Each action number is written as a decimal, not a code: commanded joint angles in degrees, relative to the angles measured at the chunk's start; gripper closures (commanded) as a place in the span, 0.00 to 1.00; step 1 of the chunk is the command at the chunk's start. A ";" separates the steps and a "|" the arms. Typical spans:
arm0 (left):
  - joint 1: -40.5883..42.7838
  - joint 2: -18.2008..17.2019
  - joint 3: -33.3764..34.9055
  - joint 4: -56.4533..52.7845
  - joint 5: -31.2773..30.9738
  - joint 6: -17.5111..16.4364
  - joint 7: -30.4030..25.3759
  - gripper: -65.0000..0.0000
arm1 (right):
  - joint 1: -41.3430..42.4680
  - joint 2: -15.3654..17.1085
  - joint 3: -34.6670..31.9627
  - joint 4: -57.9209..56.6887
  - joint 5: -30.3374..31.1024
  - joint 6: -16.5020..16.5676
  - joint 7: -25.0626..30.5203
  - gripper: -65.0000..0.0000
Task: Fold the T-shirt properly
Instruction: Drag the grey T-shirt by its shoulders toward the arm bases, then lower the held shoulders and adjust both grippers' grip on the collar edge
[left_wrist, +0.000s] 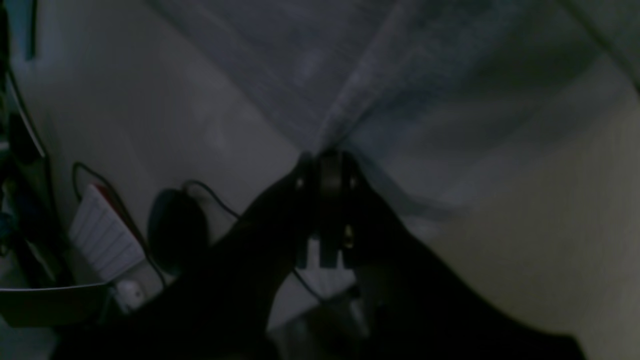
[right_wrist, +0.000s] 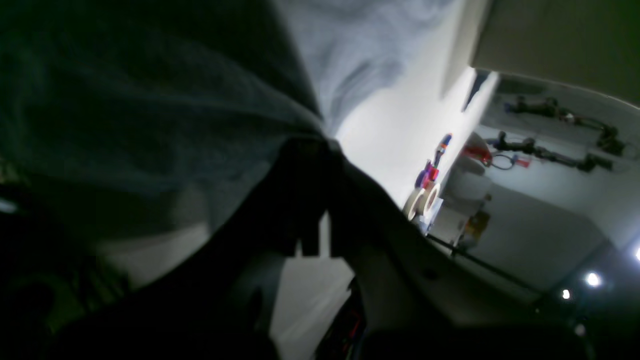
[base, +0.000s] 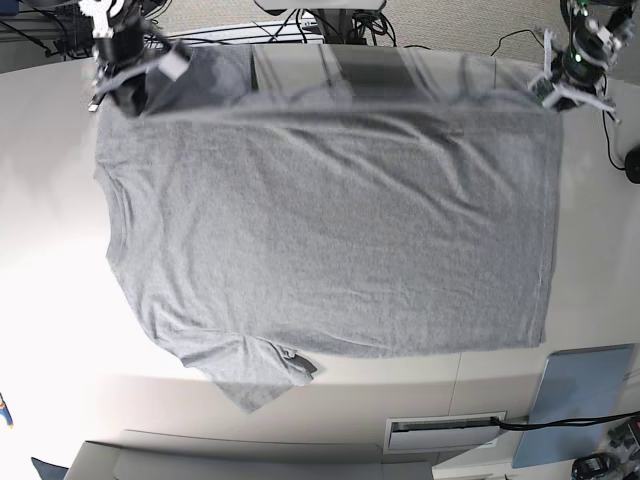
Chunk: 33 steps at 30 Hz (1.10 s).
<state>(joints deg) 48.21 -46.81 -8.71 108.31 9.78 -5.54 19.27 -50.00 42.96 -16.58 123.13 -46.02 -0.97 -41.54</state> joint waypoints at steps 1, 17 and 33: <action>-1.03 -0.66 -0.59 0.55 -0.66 1.77 -0.33 1.00 | 1.07 0.68 0.90 0.94 -0.22 -0.98 0.37 1.00; -14.99 9.05 -0.57 -6.60 -4.09 -3.56 -3.45 1.00 | 15.63 -0.63 1.22 -0.59 11.23 1.62 7.69 1.00; -22.01 9.20 -0.46 -8.46 -4.09 -6.58 -3.85 1.00 | 24.48 -3.28 1.14 -8.26 16.68 4.57 12.00 1.00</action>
<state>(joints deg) 26.55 -36.67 -8.69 99.13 5.72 -12.69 16.45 -25.96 38.85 -15.86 114.19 -28.51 4.56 -30.15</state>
